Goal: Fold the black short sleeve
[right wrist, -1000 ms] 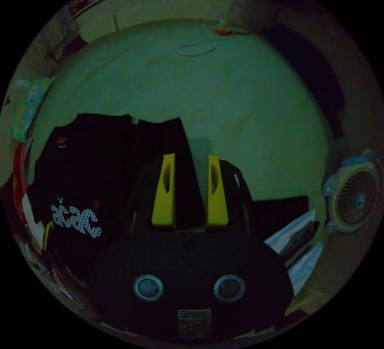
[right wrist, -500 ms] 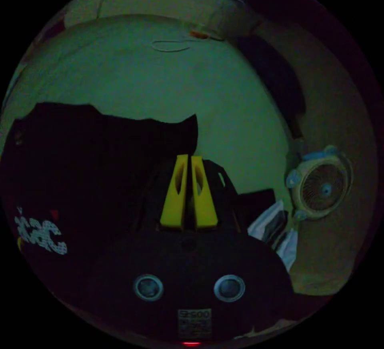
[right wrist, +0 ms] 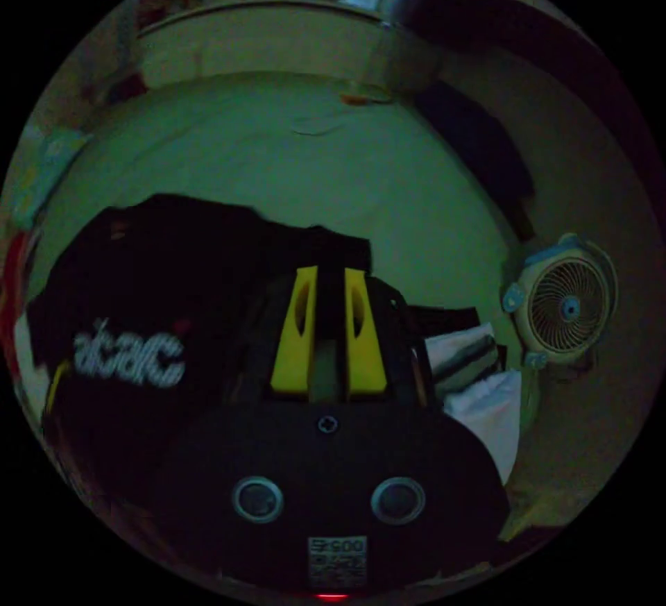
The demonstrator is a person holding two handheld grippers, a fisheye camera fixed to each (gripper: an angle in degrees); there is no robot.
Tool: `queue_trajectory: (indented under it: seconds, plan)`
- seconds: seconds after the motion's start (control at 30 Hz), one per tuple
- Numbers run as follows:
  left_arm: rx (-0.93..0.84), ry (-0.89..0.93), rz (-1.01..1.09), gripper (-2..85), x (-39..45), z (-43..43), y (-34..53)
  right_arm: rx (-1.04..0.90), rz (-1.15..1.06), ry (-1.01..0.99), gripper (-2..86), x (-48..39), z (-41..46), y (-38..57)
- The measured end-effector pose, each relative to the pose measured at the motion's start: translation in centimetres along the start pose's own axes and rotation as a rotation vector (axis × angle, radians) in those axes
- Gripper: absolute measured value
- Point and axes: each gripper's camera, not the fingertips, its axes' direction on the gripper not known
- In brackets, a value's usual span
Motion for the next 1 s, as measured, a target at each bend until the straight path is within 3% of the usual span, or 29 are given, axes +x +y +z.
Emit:
queue_trajectory:
  seconds: [0.2, 0.33, 0.43, 0.6, 1.0]
  plan:
    - [0.023, 0.022, 0.035, 1.2, -1.1, -7.9, 7.6, -0.03, -0.11, -0.186, 5.7, -0.2, -6.7, 22.5]
    - [-0.092, 0.025, 0.067, 1.5, -1.6, -12.5, 12.7, -0.062, -0.072, -0.205, 7.9, 1.9, -8.2, 36.9]
    - [-0.068, 0.047, 0.114, 2.3, -2.2, -18.4, 18.2, -0.035, -0.006, -0.241, 10.0, 4.6, -9.9, 45.7]
    - [-0.052, -0.026, 0.102, 7.1, -4.7, -26.8, 28.8, -0.033, 0.063, -0.262, 11.2, 7.9, -12.1, 56.8]
    - [-0.16, -0.061, -0.018, 17.6, -10.1, -35.4, 46.4, -0.095, 0.101, -0.273, 10.9, 12.4, -14.0, 76.3]
